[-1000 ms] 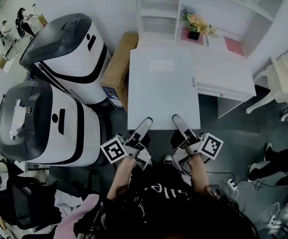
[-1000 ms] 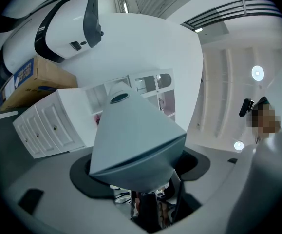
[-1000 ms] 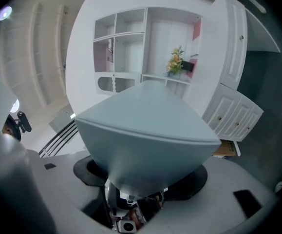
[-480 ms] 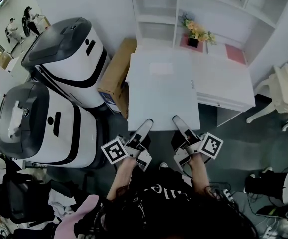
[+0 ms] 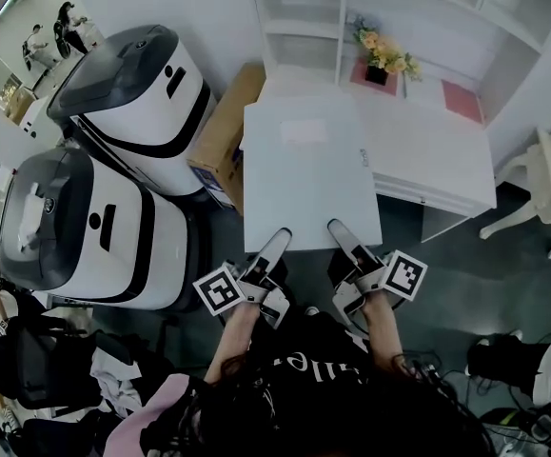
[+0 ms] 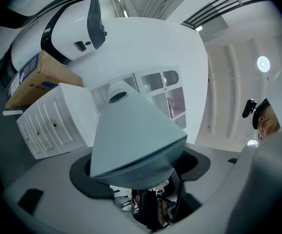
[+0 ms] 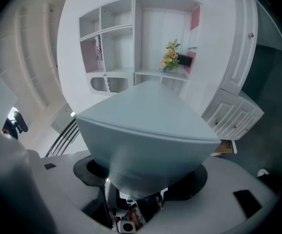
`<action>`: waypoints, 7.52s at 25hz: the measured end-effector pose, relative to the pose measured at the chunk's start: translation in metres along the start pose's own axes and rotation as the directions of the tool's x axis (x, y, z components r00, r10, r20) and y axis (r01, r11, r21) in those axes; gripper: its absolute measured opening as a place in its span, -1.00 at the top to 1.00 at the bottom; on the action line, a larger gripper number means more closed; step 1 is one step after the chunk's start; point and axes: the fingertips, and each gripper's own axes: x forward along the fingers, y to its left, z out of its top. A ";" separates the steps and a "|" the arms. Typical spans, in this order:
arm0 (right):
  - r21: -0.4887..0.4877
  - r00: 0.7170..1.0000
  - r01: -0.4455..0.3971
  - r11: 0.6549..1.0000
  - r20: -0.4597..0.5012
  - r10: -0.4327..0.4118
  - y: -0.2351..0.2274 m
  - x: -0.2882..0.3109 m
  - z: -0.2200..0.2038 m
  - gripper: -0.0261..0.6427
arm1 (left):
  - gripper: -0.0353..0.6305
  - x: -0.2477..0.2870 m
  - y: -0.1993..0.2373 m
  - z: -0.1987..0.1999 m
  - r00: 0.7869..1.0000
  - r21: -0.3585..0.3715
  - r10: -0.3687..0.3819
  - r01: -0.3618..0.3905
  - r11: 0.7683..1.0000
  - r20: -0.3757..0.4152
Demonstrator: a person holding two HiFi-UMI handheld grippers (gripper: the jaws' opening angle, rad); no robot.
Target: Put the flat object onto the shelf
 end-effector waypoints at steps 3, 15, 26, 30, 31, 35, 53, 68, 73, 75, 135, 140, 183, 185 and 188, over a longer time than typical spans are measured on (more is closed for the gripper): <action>0.009 1.000 -0.009 1.000 -0.010 0.009 -0.003 0.007 0.004 0.02 | -0.16 0.005 0.002 0.005 1.000 0.012 0.009 -0.009 1.000 0.000; 0.032 0.999 0.041 0.999 0.018 -0.041 -0.041 0.088 0.038 0.02 | -0.17 0.055 0.057 0.073 1.000 -0.014 0.003 -0.003 1.000 -0.028; 0.070 0.992 0.080 0.994 0.091 -0.086 -0.066 0.215 0.080 0.02 | -0.17 0.122 0.111 0.189 0.993 -0.029 -0.003 0.000 1.000 -0.120; 0.085 0.987 0.106 0.991 0.115 -0.116 -0.079 0.250 0.088 0.02 | -0.18 0.138 0.134 0.221 0.988 -0.040 -0.001 -0.005 0.999 -0.153; 0.089 0.984 0.114 0.989 0.124 -0.125 -0.082 0.257 0.089 0.02 | -0.18 0.142 0.138 0.228 0.987 -0.044 -0.003 -0.005 0.999 -0.160; 0.089 0.977 0.127 0.988 0.161 -0.140 -0.086 0.283 0.100 0.02 | -0.18 0.159 0.149 0.253 0.983 -0.060 -0.032 0.021 0.998 -0.182; 0.049 0.963 0.087 0.995 0.250 -0.096 -0.063 0.319 0.140 0.02 | -0.18 0.206 0.137 0.295 0.970 -0.011 -0.098 0.098 0.995 -0.225; 0.061 0.968 0.001 0.998 0.250 -0.017 -0.063 0.345 0.205 0.02 | -0.19 0.270 0.132 0.315 0.965 0.114 -0.069 0.100 0.988 -0.253; 0.090 0.968 0.002 0.996 0.252 -0.024 -0.072 0.349 0.224 0.02 | -0.20 0.290 0.137 0.315 0.962 0.119 -0.058 0.092 0.989 -0.267; 0.083 0.970 0.004 0.997 0.241 -0.024 -0.074 0.347 0.230 0.02 | -0.20 0.295 0.140 0.309 0.955 0.122 -0.051 0.090 0.988 -0.292; 0.249 0.975 0.132 0.960 0.144 -0.171 -0.172 0.454 0.401 0.02 | -0.44 0.487 0.238 0.348 0.935 0.345 0.050 0.079 0.935 -0.351; 0.255 0.974 0.114 0.960 0.164 -0.159 -0.172 0.453 0.409 0.02 | -0.45 0.501 0.245 0.357 0.953 0.355 0.079 0.031 0.934 -0.292; -0.118 0.953 0.282 0.952 0.145 -0.265 -0.130 0.409 0.338 0.20 | -0.47 0.437 0.215 0.332 0.937 0.430 0.072 0.088 0.898 -0.342; -0.118 0.958 0.266 0.957 0.144 -0.248 -0.128 0.414 0.340 0.21 | -0.47 0.433 0.214 0.332 0.936 0.434 0.075 0.088 0.896 -0.345; -0.123 0.953 0.282 0.951 0.148 -0.264 -0.131 0.418 0.345 0.22 | -0.47 0.425 0.212 0.332 0.937 0.433 0.074 0.087 0.897 -0.342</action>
